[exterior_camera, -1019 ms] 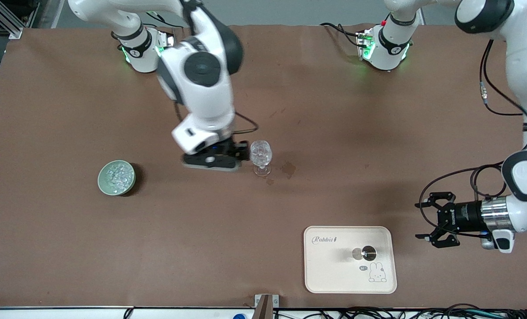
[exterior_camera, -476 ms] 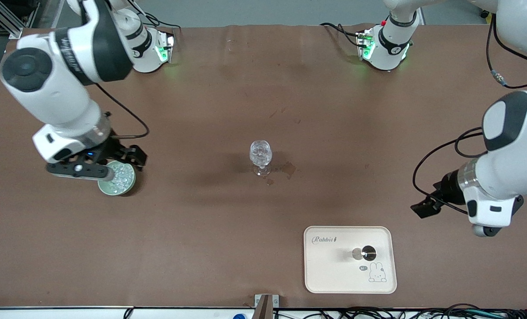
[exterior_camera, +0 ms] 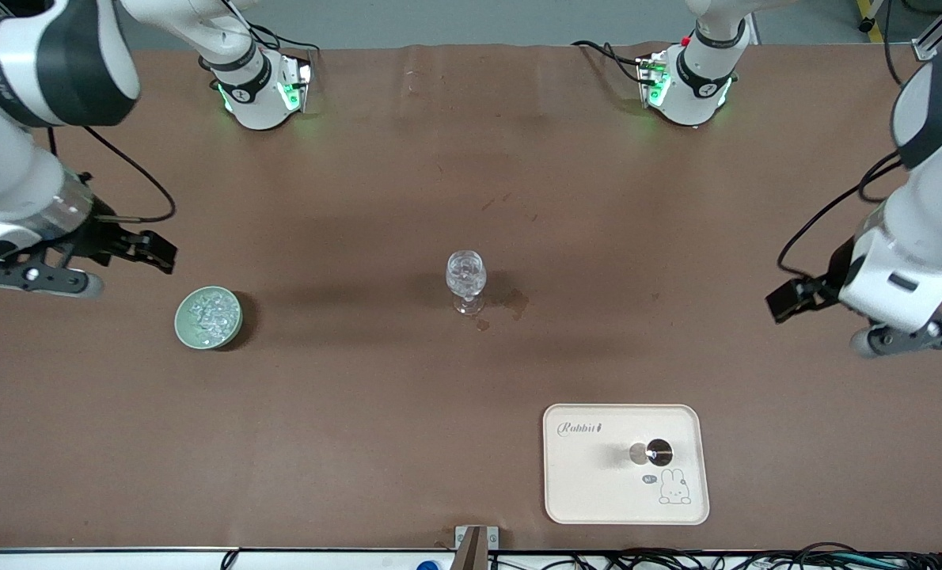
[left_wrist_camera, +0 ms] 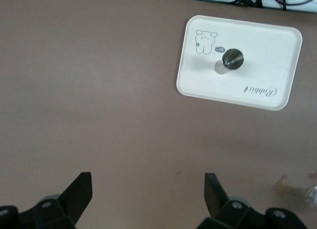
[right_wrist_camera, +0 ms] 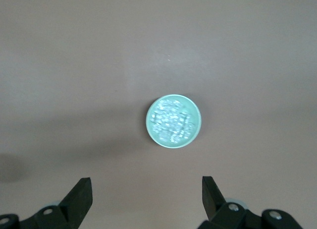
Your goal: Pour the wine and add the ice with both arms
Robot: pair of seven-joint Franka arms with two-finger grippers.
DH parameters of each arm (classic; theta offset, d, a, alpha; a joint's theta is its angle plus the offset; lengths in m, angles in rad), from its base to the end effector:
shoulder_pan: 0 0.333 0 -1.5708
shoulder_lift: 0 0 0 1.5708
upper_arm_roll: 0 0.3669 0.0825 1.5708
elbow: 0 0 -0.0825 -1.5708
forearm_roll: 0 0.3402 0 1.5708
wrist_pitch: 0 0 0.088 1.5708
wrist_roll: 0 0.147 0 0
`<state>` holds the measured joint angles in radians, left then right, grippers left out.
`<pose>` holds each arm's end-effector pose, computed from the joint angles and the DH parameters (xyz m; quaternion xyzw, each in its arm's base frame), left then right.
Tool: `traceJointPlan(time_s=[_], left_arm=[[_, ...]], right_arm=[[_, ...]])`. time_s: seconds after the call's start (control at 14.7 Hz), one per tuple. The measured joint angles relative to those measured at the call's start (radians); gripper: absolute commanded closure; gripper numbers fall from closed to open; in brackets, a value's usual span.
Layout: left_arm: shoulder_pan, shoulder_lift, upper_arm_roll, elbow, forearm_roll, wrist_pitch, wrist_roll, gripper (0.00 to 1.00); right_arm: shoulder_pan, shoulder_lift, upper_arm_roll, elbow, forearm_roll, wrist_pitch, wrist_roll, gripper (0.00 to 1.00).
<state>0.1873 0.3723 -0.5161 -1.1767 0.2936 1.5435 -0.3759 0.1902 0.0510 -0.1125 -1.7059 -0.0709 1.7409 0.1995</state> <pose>0.6235 -0.0934 0.6094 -0.9971 -0.0470 -0.0364 0.0470 0.5353 0.0339 0.5655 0.9978 -0.0545 -0.0026 0.0385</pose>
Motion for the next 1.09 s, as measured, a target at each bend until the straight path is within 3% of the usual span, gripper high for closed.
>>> traceJointPlan(time_s=[0.2,0.41,0.75,1.09], left_arm=[[-0.128,-0.15,0.237,-0.103,-0.149,-0.022,0.146,0.0],[-0.2,-0.294,0.369,-0.248,-0.232,-0.025,0.236,0.0],[-0.22,-0.491,0.388,-0.492,-0.247,0.021,0.243,0.0],[-0.215,-0.535,0.394,-0.541,-0.275,0.036,0.243,0.0]], right_arm=[[-0.068,-0.066,0.0,-0.057,0.0,-0.006,-0.097,0.02],[-0.106,-0.108,0.0,-0.082,0.001,-0.029,-0.169,0.02],[-0.141,-0.128,0.0,-0.022,0.001,-0.116,-0.242,0.01],[-0.141,-0.128,0.001,0.101,0.002,-0.199,-0.265,0.0]])
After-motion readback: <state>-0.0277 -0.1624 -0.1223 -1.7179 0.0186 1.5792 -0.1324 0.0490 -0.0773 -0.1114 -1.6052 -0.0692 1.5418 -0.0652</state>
